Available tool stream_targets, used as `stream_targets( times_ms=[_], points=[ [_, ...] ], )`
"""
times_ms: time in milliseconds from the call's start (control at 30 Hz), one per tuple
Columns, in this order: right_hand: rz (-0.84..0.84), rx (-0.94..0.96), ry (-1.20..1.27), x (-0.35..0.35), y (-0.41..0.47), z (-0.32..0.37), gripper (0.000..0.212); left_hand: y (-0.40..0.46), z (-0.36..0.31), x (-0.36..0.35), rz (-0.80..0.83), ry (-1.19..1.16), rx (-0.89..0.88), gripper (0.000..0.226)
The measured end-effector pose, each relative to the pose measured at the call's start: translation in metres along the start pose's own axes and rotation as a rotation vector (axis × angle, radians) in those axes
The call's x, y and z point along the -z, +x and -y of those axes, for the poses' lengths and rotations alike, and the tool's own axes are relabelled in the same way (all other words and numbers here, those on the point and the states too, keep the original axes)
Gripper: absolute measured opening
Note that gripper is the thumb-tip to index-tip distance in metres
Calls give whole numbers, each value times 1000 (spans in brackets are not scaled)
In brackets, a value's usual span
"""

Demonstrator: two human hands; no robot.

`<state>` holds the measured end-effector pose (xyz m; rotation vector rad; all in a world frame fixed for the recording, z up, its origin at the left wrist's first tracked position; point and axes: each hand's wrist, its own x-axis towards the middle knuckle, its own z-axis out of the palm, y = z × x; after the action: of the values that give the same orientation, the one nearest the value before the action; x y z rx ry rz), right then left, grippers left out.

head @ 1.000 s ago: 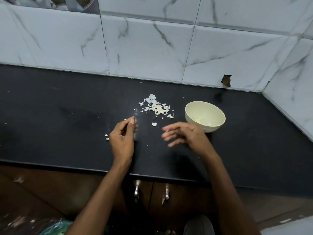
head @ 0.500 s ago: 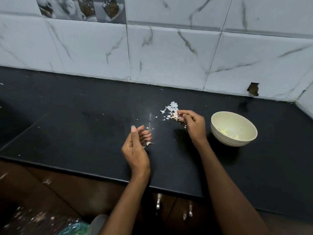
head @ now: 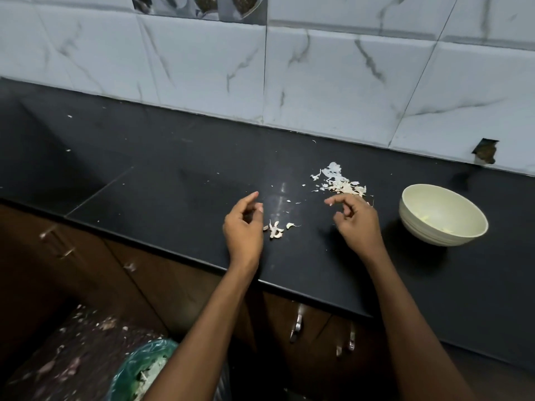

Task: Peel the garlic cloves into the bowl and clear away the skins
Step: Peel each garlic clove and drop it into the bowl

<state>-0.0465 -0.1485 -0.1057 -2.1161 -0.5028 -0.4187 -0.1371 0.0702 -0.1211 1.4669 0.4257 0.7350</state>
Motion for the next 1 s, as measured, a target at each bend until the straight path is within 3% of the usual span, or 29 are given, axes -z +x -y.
stream_targets(
  times_ms=[133, 267, 333, 533, 700, 867, 1000],
  points=[
    [150, 62, -58, -5, -5, 6, 61, 2, -3, -1, 129, 308, -76, 16],
    [169, 107, -58, -6, -13, 11, 50, -9, -14, -10, 287, 730, -220, 33],
    [161, 122, -25, -7, -21, 17, 46, -10, -14, -12, 305, 803, -245, 30],
    [116, 125, 21, -6, -38, 23, 37, -12, -14, -13, 289, 729, -250, 9],
    [9, -20, 304, 2, -41, 28, 22, -28, -20, -19, 272, 537, -525, 6],
    [-36, -125, 547, 15, -46, 31, 17, -52, -33, -57, 384, 135, -149, 5],
    [-47, -172, 583, 27, -51, 22, 17, -51, -22, -76, 418, -8, -13, 12]
  ],
)
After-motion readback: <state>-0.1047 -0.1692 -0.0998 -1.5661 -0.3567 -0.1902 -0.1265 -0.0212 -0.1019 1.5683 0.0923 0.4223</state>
